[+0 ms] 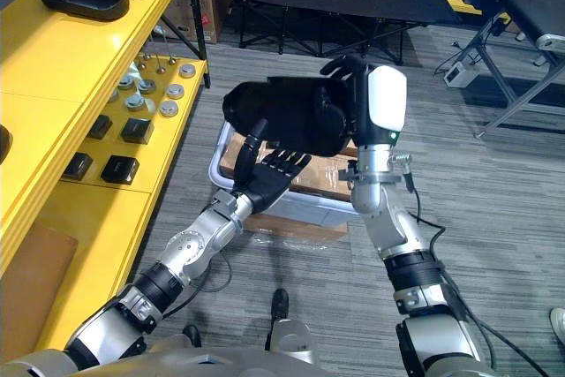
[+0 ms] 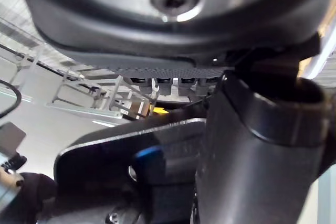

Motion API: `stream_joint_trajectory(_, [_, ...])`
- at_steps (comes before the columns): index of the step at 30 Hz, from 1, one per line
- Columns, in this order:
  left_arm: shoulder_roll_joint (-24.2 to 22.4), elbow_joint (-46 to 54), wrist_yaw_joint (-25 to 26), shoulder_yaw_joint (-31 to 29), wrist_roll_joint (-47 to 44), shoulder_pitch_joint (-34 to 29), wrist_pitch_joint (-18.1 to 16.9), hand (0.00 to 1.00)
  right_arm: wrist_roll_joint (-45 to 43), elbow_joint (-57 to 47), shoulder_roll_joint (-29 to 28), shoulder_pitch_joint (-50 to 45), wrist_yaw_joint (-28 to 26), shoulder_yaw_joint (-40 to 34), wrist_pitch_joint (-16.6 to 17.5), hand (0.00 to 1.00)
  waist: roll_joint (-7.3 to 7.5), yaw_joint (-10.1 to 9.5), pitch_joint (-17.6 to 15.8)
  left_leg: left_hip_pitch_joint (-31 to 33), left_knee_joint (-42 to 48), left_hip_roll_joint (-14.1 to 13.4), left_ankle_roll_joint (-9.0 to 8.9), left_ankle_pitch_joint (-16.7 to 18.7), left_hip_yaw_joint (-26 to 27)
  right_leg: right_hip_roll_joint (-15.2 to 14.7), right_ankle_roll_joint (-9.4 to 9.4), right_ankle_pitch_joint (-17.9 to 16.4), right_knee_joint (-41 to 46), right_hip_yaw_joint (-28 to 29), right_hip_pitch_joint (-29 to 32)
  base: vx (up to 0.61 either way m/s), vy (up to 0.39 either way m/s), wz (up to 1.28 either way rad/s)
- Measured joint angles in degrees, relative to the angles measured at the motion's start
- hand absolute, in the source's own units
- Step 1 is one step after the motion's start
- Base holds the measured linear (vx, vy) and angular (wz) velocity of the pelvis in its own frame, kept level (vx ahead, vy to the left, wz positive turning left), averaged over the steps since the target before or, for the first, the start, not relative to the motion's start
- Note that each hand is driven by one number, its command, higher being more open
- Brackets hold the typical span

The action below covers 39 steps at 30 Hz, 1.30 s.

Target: Walk over and take three plastic housings, then place them on the shelf

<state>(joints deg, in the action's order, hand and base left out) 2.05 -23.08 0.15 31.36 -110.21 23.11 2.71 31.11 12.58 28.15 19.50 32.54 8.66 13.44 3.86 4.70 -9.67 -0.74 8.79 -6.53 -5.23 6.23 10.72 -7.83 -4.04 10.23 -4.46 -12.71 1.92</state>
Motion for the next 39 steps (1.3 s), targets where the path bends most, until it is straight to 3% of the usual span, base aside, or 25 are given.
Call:
stream_joint_trajectory(6, [0.02,-0.04,0.18,1.94,-2.23,0.00,-4.86,1.00,-0.09,-2.05,-2.16,-2.03,0.11,1.11,0.76,0.00,0.00,-0.04,0.01,0.03,0.02,0.12,0.01,0.03,-0.21,-0.04,-0.07,0.06,0.00,-0.13,-0.13,-0.01,0.001,0.01])
stream_joint_trajectory(7, [-0.02,-0.04,0.19,2.10,-2.26,0.00,-5.75,0.00,-0.08,-2.94,-2.50,-2.85,0.12,1.16,1.18,0.00,0.01,-0.12,0.02,0.05,0.04,0.08,0.01,0.03,-0.31,-0.06,-0.07,0.06,0.00,-0.24,-0.19,-0.03,0.001,0.03])
stream_joint_trajectory(11, [-0.19,-0.01,0.18,2.00,-3.13,0.00,-10.24,0.00,-0.18,-4.28,-4.30,-4.48,0.47,3.12,1.76,0.00,0.04,0.01,0.07,0.08,0.04,0.03,0.01,0.04,-0.45,-0.13,-0.07,0.04,-0.01,-0.42,-0.32,-0.05,-0.006,0.02])
stream_joint_trajectory(19, [0.22,0.11,-1.38,2.56,-3.45,-0.04,-6.44,0.00,-0.58,-4.58,-5.87,-6.84,3.39,4.89,2.30,0.00,0.31,-0.84,0.26,0.22,-0.01,0.01,-0.05,-0.06,-1.06,-0.16,0.07,-0.08,-0.01,-1.12,-0.38,-0.02,-0.006,0.03])
stream_joint_trajectory(25, [0.14,0.29,-2.19,4.17,-3.45,-0.07,-8.80,0.00,-0.56,-5.99,-8.44,-8.98,6.11,6.85,3.24,0.00,1.20,-0.76,0.92,0.27,-0.02,-0.01,-0.05,-0.06,-1.28,-0.16,0.07,-0.08,-0.01,-1.28,-0.38,0.00,0.000,0.00])
stream_joint_trajectory(26, [0.14,0.29,-2.46,4.75,-3.45,-0.08,-9.36,0.00,-0.54,-6.00,-8.45,-9.25,6.43,6.86,3.25,1.00,1.43,-0.89,1.09,0.26,-0.01,0.00,-0.05,-0.06,-1.30,-0.17,0.06,-0.08,-0.01,-1.29,-0.42,0.00,0.000,0.00])
stream_joint_trajectory(34, [0.15,1.56,-3.33,7.10,-1.74,-0.85,-16.55,0.00,-0.10,-7.11,-8.78,-12.14,6.49,11.13,6.97,1.00,1.98,-1.26,1.47,0.27,-0.08,0.00,-0.06,-0.03,-1.37,-0.16,-0.02,-0.27,-0.01,-1.28,-0.42,0.00,0.000,0.00])
stream_joint_trajectory(39, [-0.03,5.38,-2.80,6.87,1.66,-4.31,-20.96,0.00,-0.39,-9.07,-11.50,-14.11,6.28,12.32,7.33,1.00,2.01,-1.37,1.51,0.31,0.04,-0.02,-0.09,-0.03,-1.24,-0.02,0.00,-0.35,0.00,-1.31,-0.37,0.00,0.000,0.00])
